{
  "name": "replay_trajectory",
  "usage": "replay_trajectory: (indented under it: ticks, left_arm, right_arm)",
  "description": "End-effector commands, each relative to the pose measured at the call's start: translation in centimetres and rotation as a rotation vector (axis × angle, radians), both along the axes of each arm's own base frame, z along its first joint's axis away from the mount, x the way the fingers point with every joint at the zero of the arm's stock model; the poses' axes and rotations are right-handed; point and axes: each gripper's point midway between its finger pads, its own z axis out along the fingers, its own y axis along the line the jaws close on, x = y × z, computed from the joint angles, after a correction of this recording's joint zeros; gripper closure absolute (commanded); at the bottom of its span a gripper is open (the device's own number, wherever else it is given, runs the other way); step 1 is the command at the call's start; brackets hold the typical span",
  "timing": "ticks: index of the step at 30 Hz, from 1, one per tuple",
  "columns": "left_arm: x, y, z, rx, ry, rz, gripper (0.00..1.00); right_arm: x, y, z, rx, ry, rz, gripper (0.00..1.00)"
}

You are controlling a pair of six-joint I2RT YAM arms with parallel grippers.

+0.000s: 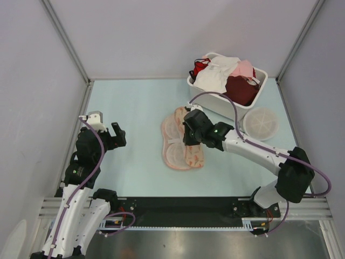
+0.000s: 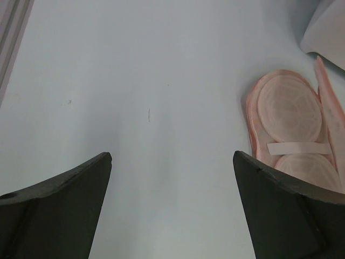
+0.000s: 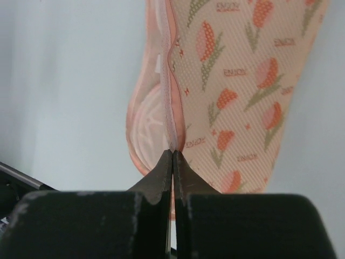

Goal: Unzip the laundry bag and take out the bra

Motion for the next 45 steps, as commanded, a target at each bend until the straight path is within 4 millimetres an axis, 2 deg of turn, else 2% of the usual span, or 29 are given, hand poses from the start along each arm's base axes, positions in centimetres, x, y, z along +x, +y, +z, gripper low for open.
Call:
replay_trajectory:
  ticks: [1, 5, 10, 18, 21, 22, 24, 25, 27, 28, 32, 33, 35, 36, 37, 38, 40, 41, 42, 43, 44, 45]
  left_arm:
    - [0.3, -0.2, 0.8, 0.006, -0.039, -0.021, 0.01]
    - [0.3, -0.1, 0.8, 0.007, -0.039, -0.019, 0.0]
    - [0.4, -0.3, 0.7, 0.005, -0.031, -0.028, 0.0]
    - [0.4, -0.4, 0.5, 0.004, -0.028, -0.034, 0.0]
    - [0.4, -0.5, 0.5, 0.002, -0.026, -0.036, 0.0]
    - [0.5, -0.5, 0.4, 0.002, -0.023, -0.036, 0.0]
    - [0.4, -0.5, 0.4, 0.002, -0.023, -0.036, 0.0]
    - [0.4, -0.4, 0.5, 0.003, -0.026, -0.034, 0.0]
    - [0.4, -0.4, 0.5, 0.004, -0.026, -0.032, 0.0]
    - [0.4, -0.4, 0.5, 0.005, -0.026, -0.033, 0.0]
    - [0.4, -0.4, 0.5, 0.004, -0.024, -0.035, 0.0]
    - [0.4, -0.5, 0.5, 0.004, -0.024, -0.037, 0.0]
    - [0.4, -0.5, 0.5, 0.004, -0.024, -0.037, 0.0]
    - [0.4, -0.4, 0.4, 0.004, -0.023, -0.036, 0.0]
    - [0.4, -0.4, 0.4, 0.004, -0.023, -0.035, 0.0]
    - [0.4, -0.4, 0.5, 0.004, -0.024, -0.035, 0.0]
    - [0.4, -0.4, 0.4, 0.006, -0.023, -0.031, 0.01]
    - [0.4, -0.3, 0.5, 0.006, -0.025, -0.03, 0.0]
    - [0.4, -0.4, 0.5, 0.006, -0.026, -0.031, 0.01]
    - [0.4, -0.3, 0.5, 0.007, -0.026, -0.028, 0.01]
    - [0.4, -0.3, 0.5, 0.006, -0.026, -0.03, 0.0]
    - [0.4, -0.3, 0.6, 0.006, -0.029, -0.028, 0.0]
  right_arm:
    - [1.4, 4.1, 1.9, 0.116, -0.04, 0.034, 1.0]
    - [1.5, 5.9, -0.1, 0.099, -0.001, 0.064, 1.0]
    - [1.2, 7.8, -1.6, 0.119, 0.029, 0.104, 1.0]
    - [0.2, 9.6, -4.2, 0.123, 0.092, 0.167, 1.0]
    - [-0.1, 10.4, -4.4, 0.132, 0.091, 0.207, 0.85]
    - [-0.3, 10.7, -4.3, 0.135, 0.092, 0.225, 0.64]
    - [-0.4, 11.1, -3.8, 0.133, 0.072, 0.252, 0.38]
    - [-0.5, 11.1, -3.8, 0.116, 0.063, 0.253, 0.2]
    - [-0.3, 10.9, -3.3, 0.092, 0.034, 0.26, 0.11]
    - [-0.3, 10.7, -3.4, 0.076, 0.027, 0.256, 0.07]
    - [0.0, 9.7, -3.2, 0.047, -0.015, 0.245, 0.04]
    - [0.0, 9.5, -2.5, 0.057, -0.035, 0.245, 0.04]
    - [0.1, 8.2, -3.2, 0.028, -0.05, 0.231, 0.04]
    - [0.2, 7.8, -2.6, 0.037, -0.071, 0.222, 0.03]
    - [0.0, 6.8, -3.5, 0.015, -0.066, 0.21, 0.02]
    - [0.4, 5.9, -3.6, 0.013, -0.072, 0.191, 0.02]
    - [0.7, 4.5, -2.8, 0.029, -0.101, 0.16, 0.02]
    - [0.4, 3.1, -4.1, 0.008, -0.081, 0.143, 0.02]
    - [1.0, 2.0, -4.1, 0.011, -0.084, 0.112, 0.02]
    - [1.0, 0.9, -3.3, 0.025, -0.099, 0.091, 0.02]
    - [0.8, -0.5, -4.2, 0.008, -0.086, 0.069, 0.02]
    - [1.3, -2.1, -4.2, 0.003, -0.089, 0.029, 0.02]
